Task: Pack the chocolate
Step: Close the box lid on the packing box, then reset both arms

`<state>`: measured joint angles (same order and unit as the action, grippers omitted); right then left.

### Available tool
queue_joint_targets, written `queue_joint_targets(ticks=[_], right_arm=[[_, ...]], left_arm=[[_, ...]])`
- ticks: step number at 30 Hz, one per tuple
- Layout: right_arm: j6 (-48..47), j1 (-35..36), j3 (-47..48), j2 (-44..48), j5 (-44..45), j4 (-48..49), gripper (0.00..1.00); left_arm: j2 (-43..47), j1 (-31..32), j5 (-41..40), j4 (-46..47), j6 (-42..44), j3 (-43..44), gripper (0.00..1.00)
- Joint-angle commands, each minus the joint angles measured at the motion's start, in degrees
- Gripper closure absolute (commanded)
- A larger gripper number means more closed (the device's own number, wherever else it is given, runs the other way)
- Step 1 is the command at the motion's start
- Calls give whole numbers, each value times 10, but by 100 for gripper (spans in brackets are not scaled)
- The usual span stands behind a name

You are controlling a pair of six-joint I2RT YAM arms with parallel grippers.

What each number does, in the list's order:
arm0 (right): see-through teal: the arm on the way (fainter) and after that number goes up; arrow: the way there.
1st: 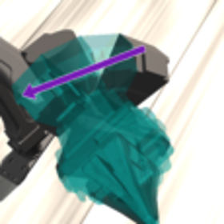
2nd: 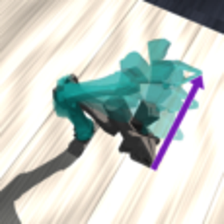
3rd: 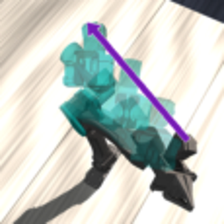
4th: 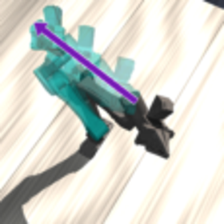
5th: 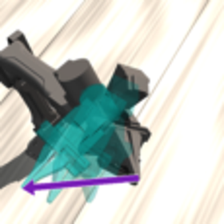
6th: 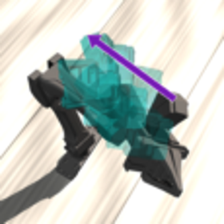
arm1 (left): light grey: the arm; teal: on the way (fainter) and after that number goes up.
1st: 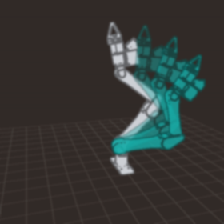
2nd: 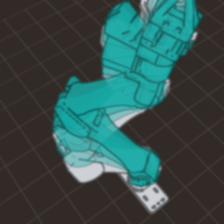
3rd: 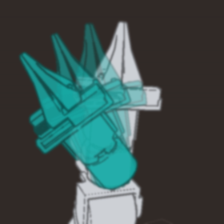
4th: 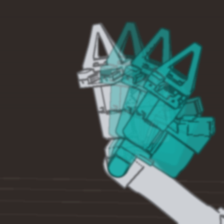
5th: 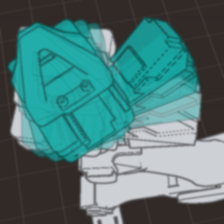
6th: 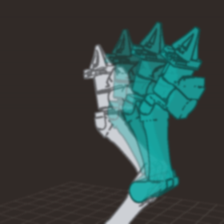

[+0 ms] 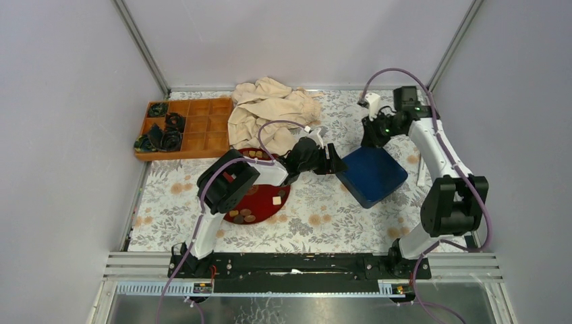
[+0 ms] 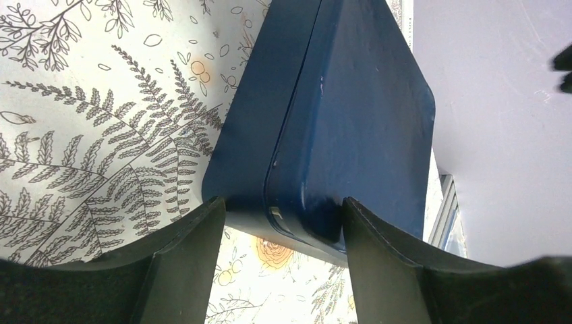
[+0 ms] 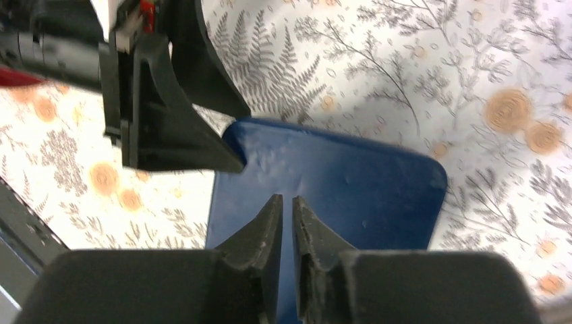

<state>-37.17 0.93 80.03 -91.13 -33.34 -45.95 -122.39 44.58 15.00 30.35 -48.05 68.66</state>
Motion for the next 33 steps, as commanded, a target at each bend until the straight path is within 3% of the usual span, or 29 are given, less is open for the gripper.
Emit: queue_joint_targets(ticks=[1, 7, 12, 16, 22, 33], right_arm=[[87, 56, -22, -72, 44, 70, 87], [114, 97, -62, -178, 133, 83, 91], [102, 95, -45, -149, 117, 67, 90], [86, 73, 5, -71, 74, 34, 88], [44, -4, 35, -20, 131, 22, 82], [-1, -94, -104, -57, 161, 44, 79]], left_arm=[[-43, -1, -10, -67, 28, -20, 34], [-39, -2, -1, -50, 21, -39, 38], [-40, -4, 7, -38, 12, -44, 39], [-38, -4, 8, -43, 15, -41, 40], [-38, -8, 17, -29, 10, -48, 40], [-32, -11, 27, -35, 19, -35, 38]])
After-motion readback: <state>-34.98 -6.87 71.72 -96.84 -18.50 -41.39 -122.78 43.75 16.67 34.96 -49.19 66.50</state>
